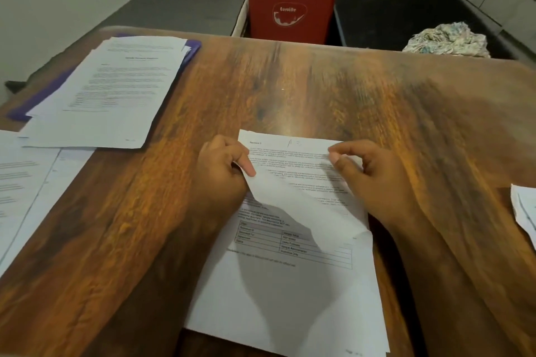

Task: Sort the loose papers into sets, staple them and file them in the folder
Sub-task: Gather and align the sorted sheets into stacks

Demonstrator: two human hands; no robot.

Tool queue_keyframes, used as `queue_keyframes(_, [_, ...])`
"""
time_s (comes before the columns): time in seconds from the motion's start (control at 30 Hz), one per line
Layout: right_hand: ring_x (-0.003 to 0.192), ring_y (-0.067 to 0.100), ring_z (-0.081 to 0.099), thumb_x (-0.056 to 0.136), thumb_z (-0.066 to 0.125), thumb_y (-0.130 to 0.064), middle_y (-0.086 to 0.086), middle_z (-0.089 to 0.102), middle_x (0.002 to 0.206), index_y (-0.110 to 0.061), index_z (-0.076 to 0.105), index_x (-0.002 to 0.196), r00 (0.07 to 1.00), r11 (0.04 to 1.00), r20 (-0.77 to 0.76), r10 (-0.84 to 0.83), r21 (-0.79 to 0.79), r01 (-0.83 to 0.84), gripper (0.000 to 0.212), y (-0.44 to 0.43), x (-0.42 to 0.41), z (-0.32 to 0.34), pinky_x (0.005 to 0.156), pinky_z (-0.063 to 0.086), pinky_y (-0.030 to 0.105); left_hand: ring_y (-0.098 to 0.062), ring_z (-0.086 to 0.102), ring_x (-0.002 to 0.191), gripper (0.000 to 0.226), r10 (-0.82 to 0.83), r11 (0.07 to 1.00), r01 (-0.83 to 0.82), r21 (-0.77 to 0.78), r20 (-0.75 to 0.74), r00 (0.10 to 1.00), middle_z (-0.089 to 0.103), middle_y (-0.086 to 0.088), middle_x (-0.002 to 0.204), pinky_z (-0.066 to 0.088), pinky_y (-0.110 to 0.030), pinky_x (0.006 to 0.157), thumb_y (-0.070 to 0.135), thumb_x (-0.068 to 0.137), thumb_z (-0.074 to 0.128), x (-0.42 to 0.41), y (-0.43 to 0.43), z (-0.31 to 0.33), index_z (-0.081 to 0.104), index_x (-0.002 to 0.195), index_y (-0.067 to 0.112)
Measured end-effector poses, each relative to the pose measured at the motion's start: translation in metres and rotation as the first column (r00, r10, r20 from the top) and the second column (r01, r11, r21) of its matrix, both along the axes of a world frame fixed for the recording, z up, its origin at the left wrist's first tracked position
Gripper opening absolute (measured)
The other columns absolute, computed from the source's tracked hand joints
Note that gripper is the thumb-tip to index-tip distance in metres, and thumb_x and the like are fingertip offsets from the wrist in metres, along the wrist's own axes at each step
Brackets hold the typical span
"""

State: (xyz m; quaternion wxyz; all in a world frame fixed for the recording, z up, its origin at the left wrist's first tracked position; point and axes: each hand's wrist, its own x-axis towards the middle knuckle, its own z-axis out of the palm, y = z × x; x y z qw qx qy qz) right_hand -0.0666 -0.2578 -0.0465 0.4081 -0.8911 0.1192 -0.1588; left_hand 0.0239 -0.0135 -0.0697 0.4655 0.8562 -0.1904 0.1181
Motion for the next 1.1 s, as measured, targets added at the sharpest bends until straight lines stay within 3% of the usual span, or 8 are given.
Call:
queue_keyframes(0.1, [0.127, 0.017, 0.053, 0.094, 0.07, -0.045, -0.007, 0.059, 0.139, -0.021, 0.063, 0.137, 0.988, 0.949, -0.15, -0.019, -0.314, -0.029, 0.049, -0.004, 0.006, -0.011, 0.109, 0.046, 0.049, -0.014, 0.055, 0.099, 0.049, 0.004, 0.997, -0.004, 0.083, 0.005, 1.0, 0.058, 0.017, 0.095, 0.046, -0.024, 0.074, -0.007, 0.078, 0.08, -0.003, -0.002, 0.005, 0.059, 0.06, 0.034])
queue_keyframes(0.3, [0.136, 0.023, 0.046, 0.099, 0.059, -0.05, -0.001, 0.052, 0.149, -0.014, 0.059, 0.142, 0.983, 0.902, -0.172, -0.055, -0.431, -0.025, 0.056, 0.001, 0.005, -0.014, 0.112, 0.043, 0.048, -0.016, 0.055, 0.096, 0.052, 0.001, 0.992, -0.004, 0.125, 0.019, 1.0, 0.061, 0.01, 0.095, 0.046, -0.024, 0.072, -0.009, 0.077, 0.079, 0.0, -0.002, 0.004, 0.056, 0.06, 0.035])
queue_keyframes(0.6, [0.143, 0.026, 0.042, 0.092, 0.064, -0.039, -0.001, 0.047, 0.155, -0.029, 0.054, 0.146, 0.998, 0.924, 0.063, 0.01, -0.383, 0.015, 0.056, 0.007, -0.004, 0.001, 0.114, 0.037, 0.058, -0.015, 0.061, 0.097, 0.047, 0.027, 1.0, -0.027, 0.002, 0.027, 0.999, 0.063, 0.016, 0.095, 0.052, -0.033, 0.074, -0.008, 0.073, 0.082, -0.002, 0.003, 0.012, 0.061, 0.061, 0.032])
queue_keyframes(0.67, [0.134, 0.02, 0.051, 0.094, 0.065, -0.038, -0.009, 0.058, 0.143, -0.032, 0.062, 0.137, 0.991, 0.972, 0.123, 0.055, -0.235, -0.025, 0.043, 0.01, -0.005, 0.009, 0.109, 0.044, 0.054, -0.01, 0.065, 0.086, 0.042, 0.04, 0.999, -0.041, -0.02, -0.044, 0.998, 0.065, 0.014, 0.085, 0.055, -0.034, 0.067, -0.011, 0.076, 0.071, -0.005, 0.01, 0.027, 0.062, 0.062, 0.027])
queue_keyframes(0.77, [0.127, 0.014, 0.054, 0.095, 0.072, -0.034, -0.014, 0.063, 0.134, -0.033, 0.068, 0.13, 0.995, 0.987, 0.0, 0.096, -0.13, -0.095, 0.035, 0.015, -0.006, 0.015, 0.107, 0.046, 0.046, -0.008, 0.066, 0.07, 0.033, 0.143, 0.982, -0.128, 0.136, -0.108, 0.984, 0.066, 0.014, 0.069, 0.047, -0.022, 0.055, -0.01, 0.078, 0.056, 0.003, 0.037, 0.058, 0.064, 0.065, 0.02])
queue_keyframes(0.9, [0.14, 0.022, 0.041, 0.093, 0.072, -0.045, -0.005, 0.05, 0.151, -0.024, 0.056, 0.144, 0.974, 0.941, -0.227, 0.026, -0.324, -0.101, 0.058, 0.019, -0.004, 0.007, 0.116, 0.035, 0.049, -0.028, 0.066, 0.072, 0.013, 0.241, 0.688, -0.14, 0.712, -0.042, 0.97, 0.07, -0.006, 0.081, 0.058, -0.038, 0.067, 0.008, 0.083, 0.063, 0.035, 0.094, 0.08, 0.073, 0.091, 0.009])
queue_keyframes(1.0, [0.146, 0.024, 0.033, 0.092, 0.072, -0.049, -0.001, 0.039, 0.161, -0.019, 0.045, 0.153, 0.969, 0.942, -0.245, 0.004, -0.325, -0.087, 0.073, 0.022, -0.002, 0.002, 0.121, 0.031, 0.052, -0.025, 0.065, 0.079, 0.016, 0.273, 0.505, -0.076, 0.86, -0.075, 0.959, 0.067, -0.002, 0.086, 0.059, -0.043, 0.081, 0.02, 0.089, 0.065, 0.036, 0.113, 0.074, 0.074, 0.101, 0.017])
queue_keyframes(1.1, [0.149, 0.024, 0.03, 0.094, 0.069, -0.051, -0.002, 0.033, 0.165, -0.017, 0.038, 0.157, 0.955, 0.938, -0.296, 0.005, -0.33, -0.108, 0.078, 0.02, 0.002, 0.002, 0.121, 0.03, 0.054, -0.027, 0.058, 0.112, 0.034, 0.248, 0.381, -0.154, 0.912, 0.059, 0.967, 0.062, -0.004, 0.118, 0.045, -0.047, 0.102, 0.034, 0.092, 0.067, 0.025, 0.108, 0.058, 0.062, 0.124, 0.025])
